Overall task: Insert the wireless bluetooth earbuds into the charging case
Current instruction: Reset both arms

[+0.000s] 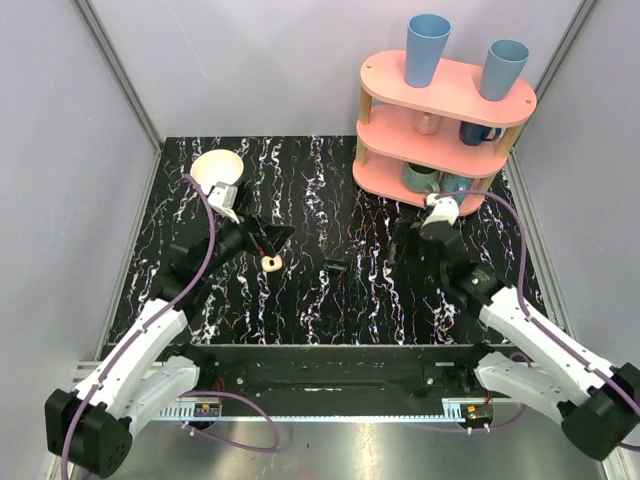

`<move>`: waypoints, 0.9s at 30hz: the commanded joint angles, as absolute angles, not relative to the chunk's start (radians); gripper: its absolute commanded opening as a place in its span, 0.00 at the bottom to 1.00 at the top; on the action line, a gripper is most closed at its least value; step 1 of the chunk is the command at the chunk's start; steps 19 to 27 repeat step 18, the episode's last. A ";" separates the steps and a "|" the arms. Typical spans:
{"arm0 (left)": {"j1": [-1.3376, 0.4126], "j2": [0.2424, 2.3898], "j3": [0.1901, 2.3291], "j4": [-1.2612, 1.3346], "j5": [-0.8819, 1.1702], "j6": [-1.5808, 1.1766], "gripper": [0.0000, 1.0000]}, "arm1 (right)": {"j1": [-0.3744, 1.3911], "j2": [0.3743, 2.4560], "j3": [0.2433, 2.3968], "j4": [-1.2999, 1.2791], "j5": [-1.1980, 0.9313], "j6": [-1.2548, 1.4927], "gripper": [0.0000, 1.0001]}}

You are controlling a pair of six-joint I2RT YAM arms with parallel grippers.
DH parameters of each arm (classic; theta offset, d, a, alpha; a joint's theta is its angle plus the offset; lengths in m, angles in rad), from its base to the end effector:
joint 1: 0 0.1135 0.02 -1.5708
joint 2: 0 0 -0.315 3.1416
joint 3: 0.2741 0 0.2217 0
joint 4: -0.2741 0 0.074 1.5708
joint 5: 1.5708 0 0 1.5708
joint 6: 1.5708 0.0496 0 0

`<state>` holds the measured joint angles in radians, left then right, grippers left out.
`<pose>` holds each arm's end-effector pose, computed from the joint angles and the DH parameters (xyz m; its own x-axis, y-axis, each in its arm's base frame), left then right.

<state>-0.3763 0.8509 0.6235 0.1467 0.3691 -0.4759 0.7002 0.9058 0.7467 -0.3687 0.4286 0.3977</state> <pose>0.1363 -0.0731 0.3510 -0.3769 -0.3105 -0.8727 0.5676 0.6671 -0.4825 0.1270 0.0801 0.3268 -0.4757 0.0598 -0.8776 -0.1380 0.9802 0.1416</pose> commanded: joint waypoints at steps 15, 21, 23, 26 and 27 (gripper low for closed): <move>-0.368 0.654 0.608 0.029 0.150 -0.465 0.99 | 0.133 1.094 0.637 0.025 0.452 0.384 1.00; -0.368 0.646 0.601 0.044 0.137 -0.462 0.99 | 0.135 1.106 0.578 0.116 0.495 0.336 1.00; -0.368 0.646 0.601 0.044 0.137 -0.462 0.99 | 0.135 1.106 0.578 0.116 0.495 0.336 1.00; -0.368 0.646 0.601 0.044 0.137 -0.462 0.99 | 0.135 1.106 0.578 0.116 0.495 0.336 1.00; -0.368 0.646 0.601 0.044 0.137 -0.462 0.99 | 0.135 1.106 0.578 0.116 0.495 0.336 1.00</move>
